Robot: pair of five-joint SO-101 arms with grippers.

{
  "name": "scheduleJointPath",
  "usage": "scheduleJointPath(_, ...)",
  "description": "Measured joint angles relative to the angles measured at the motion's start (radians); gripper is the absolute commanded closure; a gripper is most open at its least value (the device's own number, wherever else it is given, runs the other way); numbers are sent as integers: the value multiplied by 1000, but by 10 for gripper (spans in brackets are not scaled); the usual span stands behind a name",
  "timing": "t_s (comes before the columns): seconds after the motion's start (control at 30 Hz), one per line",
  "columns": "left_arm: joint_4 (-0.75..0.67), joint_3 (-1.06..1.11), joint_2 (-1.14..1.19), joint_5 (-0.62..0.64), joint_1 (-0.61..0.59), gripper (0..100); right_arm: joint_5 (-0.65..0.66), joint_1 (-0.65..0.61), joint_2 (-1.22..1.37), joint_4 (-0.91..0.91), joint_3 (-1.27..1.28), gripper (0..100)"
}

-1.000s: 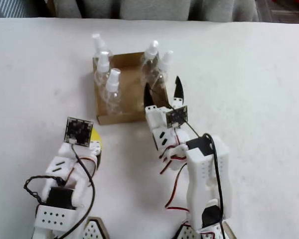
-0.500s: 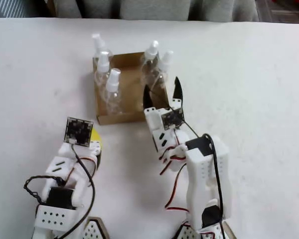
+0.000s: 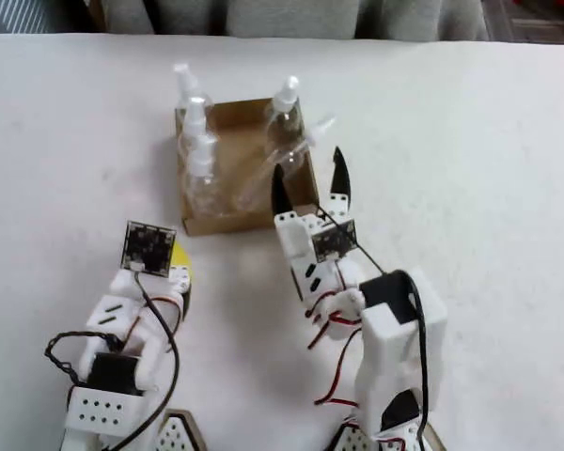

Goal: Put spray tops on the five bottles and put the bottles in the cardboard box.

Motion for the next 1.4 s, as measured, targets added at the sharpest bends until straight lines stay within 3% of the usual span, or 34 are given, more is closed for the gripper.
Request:
scheduleJointPath(0.47, 0, 0, 0, 0, 0, 977, 0, -2, -21, 0, 6, 701)
scheduleJointPath(0.6, 0, 0, 0, 0, 0, 977, -12, -2, -112, 92, 32, 701)
scheduleJointPath(0.8, 0, 0, 0, 0, 0, 977, -170, 26, -396, 433, 48, 701)
scheduleJointPath(1.17, 0, 0, 0, 0, 0, 977, -397, 3, -841, 1349, -51, 711)
scheduleJointPath(1.4, 0, 0, 0, 0, 0, 977, -457, -14, -853, 1610, -166, 967)
